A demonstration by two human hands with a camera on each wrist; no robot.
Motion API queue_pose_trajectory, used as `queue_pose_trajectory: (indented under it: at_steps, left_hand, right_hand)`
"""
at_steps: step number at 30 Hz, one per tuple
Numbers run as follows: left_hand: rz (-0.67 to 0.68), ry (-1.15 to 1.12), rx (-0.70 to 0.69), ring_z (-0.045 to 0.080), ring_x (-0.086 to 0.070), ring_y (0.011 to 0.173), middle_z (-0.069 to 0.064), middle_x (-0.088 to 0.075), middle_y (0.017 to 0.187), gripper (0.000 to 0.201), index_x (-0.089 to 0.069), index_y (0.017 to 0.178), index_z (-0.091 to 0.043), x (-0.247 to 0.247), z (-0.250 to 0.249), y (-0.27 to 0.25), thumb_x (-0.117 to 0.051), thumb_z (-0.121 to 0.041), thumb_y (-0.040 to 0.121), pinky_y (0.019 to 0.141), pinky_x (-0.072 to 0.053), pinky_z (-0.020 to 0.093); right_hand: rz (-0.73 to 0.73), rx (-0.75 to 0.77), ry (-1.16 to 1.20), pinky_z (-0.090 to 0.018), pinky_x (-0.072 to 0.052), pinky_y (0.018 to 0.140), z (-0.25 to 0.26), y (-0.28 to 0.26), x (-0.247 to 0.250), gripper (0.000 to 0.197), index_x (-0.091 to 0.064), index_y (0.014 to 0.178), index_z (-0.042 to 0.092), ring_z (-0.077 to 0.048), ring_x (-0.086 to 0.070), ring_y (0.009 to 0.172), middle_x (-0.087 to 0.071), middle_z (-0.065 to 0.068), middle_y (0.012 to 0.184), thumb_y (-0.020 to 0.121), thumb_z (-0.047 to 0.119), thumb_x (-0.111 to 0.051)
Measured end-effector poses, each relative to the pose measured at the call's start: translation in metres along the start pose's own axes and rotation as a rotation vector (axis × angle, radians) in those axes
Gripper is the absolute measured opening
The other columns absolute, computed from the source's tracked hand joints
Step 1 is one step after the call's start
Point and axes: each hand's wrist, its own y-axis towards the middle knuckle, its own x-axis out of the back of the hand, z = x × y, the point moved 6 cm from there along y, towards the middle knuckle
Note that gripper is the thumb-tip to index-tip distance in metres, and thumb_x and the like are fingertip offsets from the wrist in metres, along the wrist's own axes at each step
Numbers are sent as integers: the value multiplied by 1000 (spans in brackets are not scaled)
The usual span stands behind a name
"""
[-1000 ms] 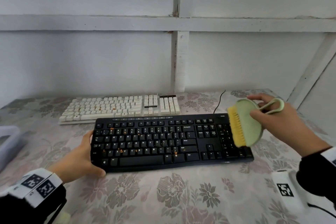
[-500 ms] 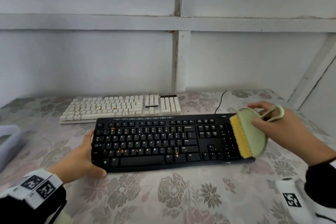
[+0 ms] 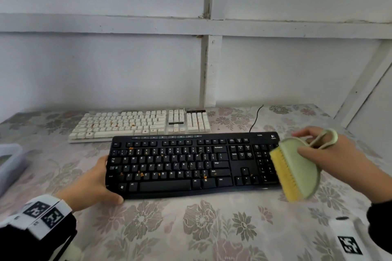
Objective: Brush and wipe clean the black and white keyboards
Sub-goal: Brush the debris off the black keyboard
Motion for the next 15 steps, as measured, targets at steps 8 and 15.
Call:
queue_pose_trajectory:
  at_steps: [8,15]
  left_hand:
    - [-7,-37,20,6,-53,98,-14,-52,110,122,-16,140,-21,1,3,1,-87,-17,42,77,-41,21]
    - [-15,-38,42,9,-55,96,-11,-55,107,120,-15,141,-24,1,6,3,-87,-12,46,78,-42,25]
  right_hand:
    - [-87,65,79,-18,-46,43,10,38,-11,36,-59,115,30,-13,-61,62,-65,0,86,86,8,-56]
    - [20,72,-23,-14,-41,45,-5,6,-32,31,-62,101,33,-12,-53,59,-63,4,80,84,6,-60]
